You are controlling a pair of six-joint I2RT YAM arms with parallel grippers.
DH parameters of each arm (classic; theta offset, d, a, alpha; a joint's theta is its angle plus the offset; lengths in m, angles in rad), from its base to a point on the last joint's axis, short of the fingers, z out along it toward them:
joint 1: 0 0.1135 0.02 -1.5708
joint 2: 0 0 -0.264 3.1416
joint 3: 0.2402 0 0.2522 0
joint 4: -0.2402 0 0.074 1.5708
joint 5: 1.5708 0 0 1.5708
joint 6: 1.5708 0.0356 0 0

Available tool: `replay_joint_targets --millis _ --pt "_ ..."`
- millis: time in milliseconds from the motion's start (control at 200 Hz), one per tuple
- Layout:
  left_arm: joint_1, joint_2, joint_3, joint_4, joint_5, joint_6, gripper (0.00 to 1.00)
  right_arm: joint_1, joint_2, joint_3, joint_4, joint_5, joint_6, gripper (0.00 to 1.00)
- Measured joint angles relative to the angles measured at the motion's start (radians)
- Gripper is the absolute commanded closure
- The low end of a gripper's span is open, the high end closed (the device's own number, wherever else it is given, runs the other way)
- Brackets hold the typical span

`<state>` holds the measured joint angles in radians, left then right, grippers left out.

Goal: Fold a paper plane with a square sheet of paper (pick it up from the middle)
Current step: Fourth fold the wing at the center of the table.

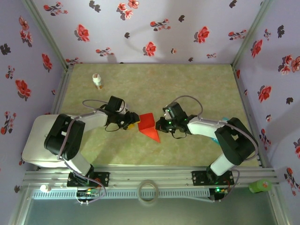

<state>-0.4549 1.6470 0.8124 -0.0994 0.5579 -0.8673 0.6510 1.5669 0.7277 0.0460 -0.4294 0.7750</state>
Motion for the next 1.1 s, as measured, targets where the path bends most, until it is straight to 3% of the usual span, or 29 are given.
replay_joint_targets --millis 570,1100 --pt "0.006 0.072 0.018 0.047 0.078 -0.012 0.5 -0.02 -0.041 -0.059 0.087 -0.024 0.04 0.95" --pt "0.006 0.145 0.05 0.119 0.117 -0.049 0.65 -0.029 -0.048 -0.078 0.11 -0.025 0.047 0.93"
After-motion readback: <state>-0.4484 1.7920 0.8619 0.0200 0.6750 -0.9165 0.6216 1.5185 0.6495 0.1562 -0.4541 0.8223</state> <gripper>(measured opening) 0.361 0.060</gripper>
